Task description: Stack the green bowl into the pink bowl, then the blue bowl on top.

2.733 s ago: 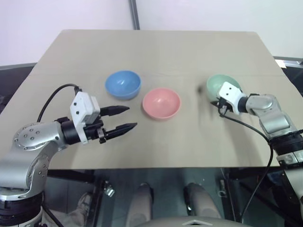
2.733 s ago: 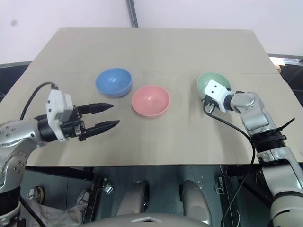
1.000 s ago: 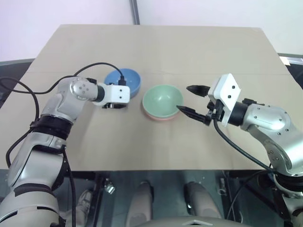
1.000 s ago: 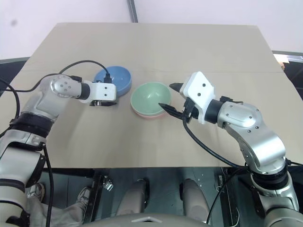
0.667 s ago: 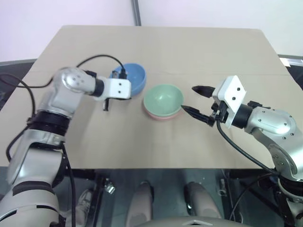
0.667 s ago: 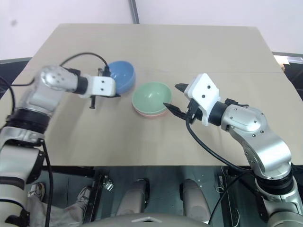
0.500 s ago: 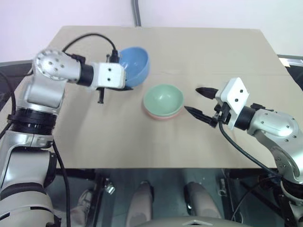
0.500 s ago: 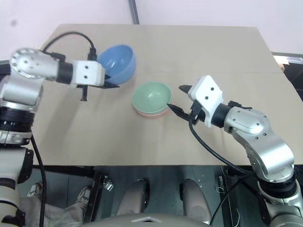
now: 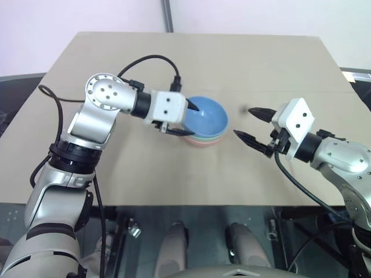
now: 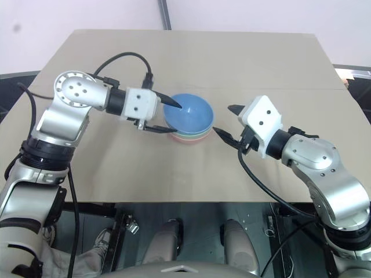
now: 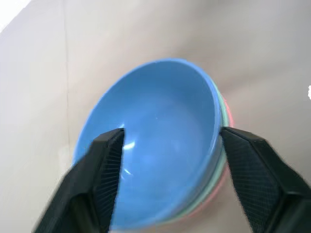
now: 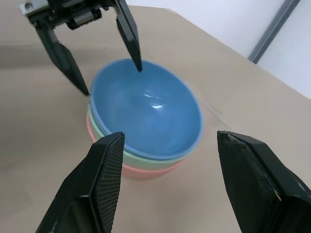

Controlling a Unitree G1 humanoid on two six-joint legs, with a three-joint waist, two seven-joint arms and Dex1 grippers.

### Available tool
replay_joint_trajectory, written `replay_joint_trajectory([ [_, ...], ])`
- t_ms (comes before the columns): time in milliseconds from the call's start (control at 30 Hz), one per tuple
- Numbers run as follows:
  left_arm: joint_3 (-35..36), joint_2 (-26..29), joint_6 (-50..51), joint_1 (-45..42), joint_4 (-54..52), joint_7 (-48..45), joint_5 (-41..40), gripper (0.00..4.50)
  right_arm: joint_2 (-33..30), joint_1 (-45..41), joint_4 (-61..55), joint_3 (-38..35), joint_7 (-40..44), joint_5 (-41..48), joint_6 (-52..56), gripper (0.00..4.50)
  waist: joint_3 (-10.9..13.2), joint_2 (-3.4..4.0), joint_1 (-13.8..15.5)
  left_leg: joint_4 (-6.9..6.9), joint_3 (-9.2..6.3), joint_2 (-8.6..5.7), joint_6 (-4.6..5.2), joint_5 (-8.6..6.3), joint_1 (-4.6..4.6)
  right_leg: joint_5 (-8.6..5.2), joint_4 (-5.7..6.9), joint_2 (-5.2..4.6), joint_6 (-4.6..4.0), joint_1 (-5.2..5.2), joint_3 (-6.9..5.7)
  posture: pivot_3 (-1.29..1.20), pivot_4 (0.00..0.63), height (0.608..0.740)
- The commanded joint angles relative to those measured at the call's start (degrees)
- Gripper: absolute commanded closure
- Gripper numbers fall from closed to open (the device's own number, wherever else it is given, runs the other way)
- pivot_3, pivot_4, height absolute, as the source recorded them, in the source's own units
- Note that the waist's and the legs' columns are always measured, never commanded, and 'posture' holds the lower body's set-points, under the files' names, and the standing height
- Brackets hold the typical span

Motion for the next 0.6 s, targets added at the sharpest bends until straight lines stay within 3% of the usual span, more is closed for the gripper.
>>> replay_joint_trajectory([
  [33, 10.94, -1.34, 13.31, 2.29, -4.69, 5.00, -11.22, 1.30, -0.71, 1.11, -1.74, -2.42, -0.16, 0.43, -1.66, 1.16, -0.01, 0.02, -0.21, 0.00, 0.00, 0.00, 0.00, 0.00, 0.01, 0.00, 0.02, 0.01, 0.00, 0.00, 0.00, 0.00, 0.150, 0.740],
  [100, 16.67, -2.56, 12.17, 7.92, -6.24, 8.76, -13.93, 1.30, -0.99, 1.79, -1.02, -3.13, 0.50, 1.08, -1.76, 1.16, -0.04, 0.06, -0.46, 0.00, 0.00, 0.01, 0.00, 0.00, 0.04, -0.01, 0.04, 0.00, 0.00, 0.01, 0.01, 0.00, 0.150, 0.740],
  [200, 21.07, 0.46, 16.76, 16.74, -10.50, 11.03, -15.08, 1.30, -1.79, 2.74, 0.07, -5.23, 2.65, 3.66, -1.33, 1.16, -0.04, 0.06, -0.97, -0.01, -0.01, 0.01, 0.00, 0.00, 0.04, 0.00, 0.03, 0.00, 0.00, 0.01, 0.02, 0.00, 0.150, 0.740],
  [300, 26.84, 2.25, 20.07, 25.60, -14.98, 11.68, -19.78, 0.04, -3.38, 4.00, 0.73, -8.04, 4.81, 6.00, -1.28, 0.01, -0.01, 0.00, -0.91, -0.02, -0.03, 0.01, 0.00, 0.00, 0.02, 0.00, 0.03, 0.00, 0.00, 0.01, -0.01, 0.00, 0.150, 0.740],
  [367, 30.96, 3.15, 21.61, 30.81, -17.42, 14.56, -20.23, 0.04, -5.20, 5.32, 0.96, -10.43, 5.82, 6.77, -1.32, 0.01, -0.01, 0.00, -0.70, 0.00, -0.03, 0.01, 0.00, 0.00, 0.02, 0.00, 0.01, -0.03, 0.00, 0.02, -0.01, 0.00, 0.150, 0.740],
  [600, 42.45, 7.34, 27.05, 48.98, -25.04, 12.01, -27.00, 0.04, -12.71, 12.48, 0.58, -22.43, 12.16, 13.89, 1.57, 0.01, -0.01, 0.00, 0.30, -0.01, -0.01, 0.01, 0.00, 0.00, 0.07, -0.01, -0.03, -0.04, -0.01, 0.05, -0.01, 0.00, 0.150, 0.740],
])
